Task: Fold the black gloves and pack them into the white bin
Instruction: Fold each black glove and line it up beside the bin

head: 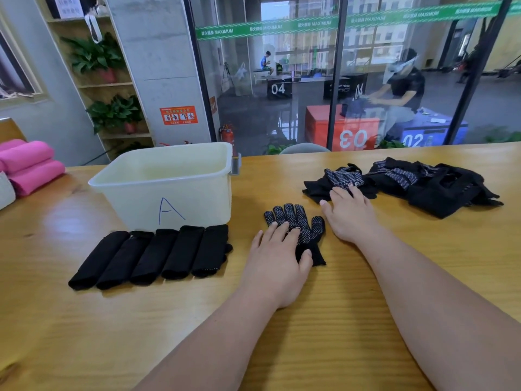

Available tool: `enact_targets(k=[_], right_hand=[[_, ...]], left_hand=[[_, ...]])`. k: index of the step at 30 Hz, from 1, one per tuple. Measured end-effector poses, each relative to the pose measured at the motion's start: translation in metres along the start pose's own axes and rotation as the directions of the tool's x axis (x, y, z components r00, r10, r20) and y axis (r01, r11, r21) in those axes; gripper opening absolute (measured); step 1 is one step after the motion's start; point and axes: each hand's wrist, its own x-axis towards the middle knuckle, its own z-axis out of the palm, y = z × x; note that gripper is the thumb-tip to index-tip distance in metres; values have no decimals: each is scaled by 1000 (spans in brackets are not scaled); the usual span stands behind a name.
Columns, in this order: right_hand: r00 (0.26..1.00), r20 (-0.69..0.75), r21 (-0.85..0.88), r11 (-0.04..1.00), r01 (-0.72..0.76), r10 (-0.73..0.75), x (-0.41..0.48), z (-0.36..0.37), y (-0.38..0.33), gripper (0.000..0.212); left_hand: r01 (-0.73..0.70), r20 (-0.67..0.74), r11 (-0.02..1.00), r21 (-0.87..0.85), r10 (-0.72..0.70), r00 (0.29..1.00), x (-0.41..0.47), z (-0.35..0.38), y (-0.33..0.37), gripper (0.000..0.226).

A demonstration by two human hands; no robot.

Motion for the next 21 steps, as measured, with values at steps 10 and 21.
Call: enact_targets(k=[10, 21], right_hand=[[995, 104, 2, 1000, -10, 10, 5, 1, -1, 70], [918, -396, 113, 990, 83, -32, -10, -5, -2, 43]], left_hand=[[0, -9, 1000, -8, 0, 1000, -1, -2, 1, 64], [0, -5, 1000, -20, 0, 1000, 0, 0, -1, 64]])
